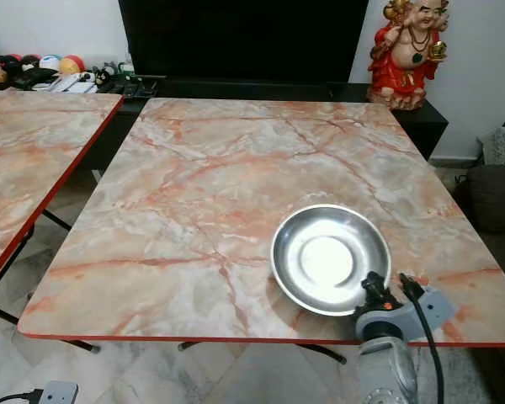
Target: Setting the table
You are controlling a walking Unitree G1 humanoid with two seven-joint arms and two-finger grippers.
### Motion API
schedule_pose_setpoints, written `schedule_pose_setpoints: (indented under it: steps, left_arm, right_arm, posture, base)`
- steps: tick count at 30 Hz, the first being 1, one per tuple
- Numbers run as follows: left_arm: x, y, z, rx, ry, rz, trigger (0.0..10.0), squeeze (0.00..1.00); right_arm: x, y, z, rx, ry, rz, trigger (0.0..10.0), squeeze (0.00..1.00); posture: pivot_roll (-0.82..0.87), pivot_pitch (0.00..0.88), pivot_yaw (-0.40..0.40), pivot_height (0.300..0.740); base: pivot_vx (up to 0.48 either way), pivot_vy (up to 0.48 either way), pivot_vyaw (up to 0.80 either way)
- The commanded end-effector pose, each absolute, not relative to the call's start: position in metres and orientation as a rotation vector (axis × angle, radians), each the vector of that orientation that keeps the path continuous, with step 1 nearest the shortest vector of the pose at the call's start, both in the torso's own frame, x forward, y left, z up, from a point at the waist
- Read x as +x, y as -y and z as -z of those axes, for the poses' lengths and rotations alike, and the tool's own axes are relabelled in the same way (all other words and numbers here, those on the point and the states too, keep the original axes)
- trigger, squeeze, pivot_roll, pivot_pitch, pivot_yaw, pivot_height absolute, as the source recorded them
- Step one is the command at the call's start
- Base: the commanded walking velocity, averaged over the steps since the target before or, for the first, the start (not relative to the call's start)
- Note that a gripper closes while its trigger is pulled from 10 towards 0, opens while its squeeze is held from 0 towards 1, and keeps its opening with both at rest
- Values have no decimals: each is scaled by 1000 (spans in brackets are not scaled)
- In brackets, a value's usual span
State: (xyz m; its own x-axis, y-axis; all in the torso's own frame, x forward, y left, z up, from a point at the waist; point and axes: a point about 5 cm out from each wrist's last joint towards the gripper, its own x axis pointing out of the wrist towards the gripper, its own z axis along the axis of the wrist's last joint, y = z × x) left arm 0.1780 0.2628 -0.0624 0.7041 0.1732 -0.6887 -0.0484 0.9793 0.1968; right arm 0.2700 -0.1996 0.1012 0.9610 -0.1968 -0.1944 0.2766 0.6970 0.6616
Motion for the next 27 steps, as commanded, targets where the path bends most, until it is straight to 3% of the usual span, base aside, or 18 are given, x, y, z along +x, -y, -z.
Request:
schedule_pose_setpoints:
  steps: [1, 5, 6, 8, 23, 24, 25, 26, 27]
  left_arm:
    - [172, -261, 66, 170, -810, -116, 10000, 0]
    - [171, -261, 67, 169, -814, -115, 10000, 0]
    - [170, -261, 67, 168, -814, -115, 10000, 0]
    - [170, -261, 67, 167, -814, -113, 10000, 0]
    - [170, -255, 69, 170, -817, -90, 10000, 0]
    - [170, -255, 69, 170, -817, -90, 10000, 0]
    - [170, -255, 69, 170, -817, -89, 10000, 0]
    - [170, -255, 69, 171, -817, -89, 10000, 0]
    - [170, -255, 69, 171, -817, -88, 10000, 0]
  right_arm:
    - [271, 197, -100, 762, -133, 272, 10000, 0]
    - [268, 199, -94, 757, -171, 315, 10000, 0]
    - [267, 200, -93, 755, -176, 325, 10000, 192]
    - [266, 201, -92, 765, -182, 338, 10000, 216]
    - [267, 192, -86, 772, -230, 333, 10000, 220]
    - [267, 192, -86, 770, -232, 336, 10000, 506]
    - [267, 193, -86, 767, -234, 338, 10000, 506]
    - [268, 193, -85, 764, -235, 340, 10000, 765]
    - [268, 193, -85, 760, -237, 342, 10000, 769]
  posture:
    - [-58, 84, -25, 740]
    - [-58, 84, -25, 740]
    - [-60, 87, -26, 740]
    - [-61, 87, -26, 740]
    - [-61, 88, -28, 740]
    - [-61, 87, -28, 740]
    - [-61, 87, -28, 740]
    - [-61, 89, -28, 740]
    - [-61, 89, -28, 740]
  base:
    - [0, 0, 0]
    - [0, 0, 0]
    - [0, 0, 0]
    - [0, 0, 0]
    - [0, 0, 0]
    - [0, 0, 0]
    - [0, 0, 0]
    - [0, 0, 0]
    - [0, 0, 0]
